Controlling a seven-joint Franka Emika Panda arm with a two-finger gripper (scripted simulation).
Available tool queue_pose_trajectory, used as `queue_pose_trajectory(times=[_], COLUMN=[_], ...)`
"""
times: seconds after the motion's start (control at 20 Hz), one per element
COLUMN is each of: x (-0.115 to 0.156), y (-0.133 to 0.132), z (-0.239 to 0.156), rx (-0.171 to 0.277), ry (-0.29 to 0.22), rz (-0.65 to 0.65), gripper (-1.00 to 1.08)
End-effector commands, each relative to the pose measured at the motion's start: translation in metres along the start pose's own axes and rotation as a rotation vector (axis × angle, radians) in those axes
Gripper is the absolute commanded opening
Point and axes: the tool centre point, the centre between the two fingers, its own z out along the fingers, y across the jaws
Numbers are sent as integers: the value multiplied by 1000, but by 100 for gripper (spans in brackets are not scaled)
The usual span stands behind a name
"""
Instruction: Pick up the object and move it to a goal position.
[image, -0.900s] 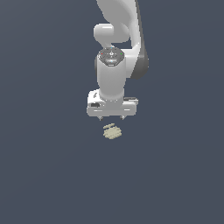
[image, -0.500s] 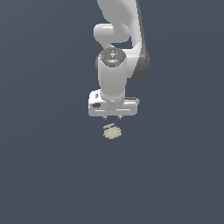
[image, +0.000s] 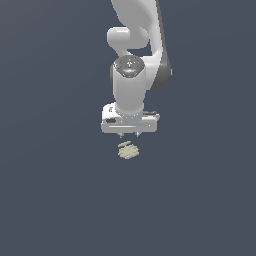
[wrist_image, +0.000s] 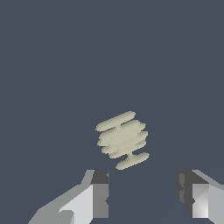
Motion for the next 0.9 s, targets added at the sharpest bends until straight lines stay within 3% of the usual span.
queue_pose_trajectory(times=[0.0, 0.85], x=[0, 9], y=[-1, -9], z=[2, 30], rx=[-3, -76], ry=[-3, -43], rz=[14, 281], gripper=[28, 28])
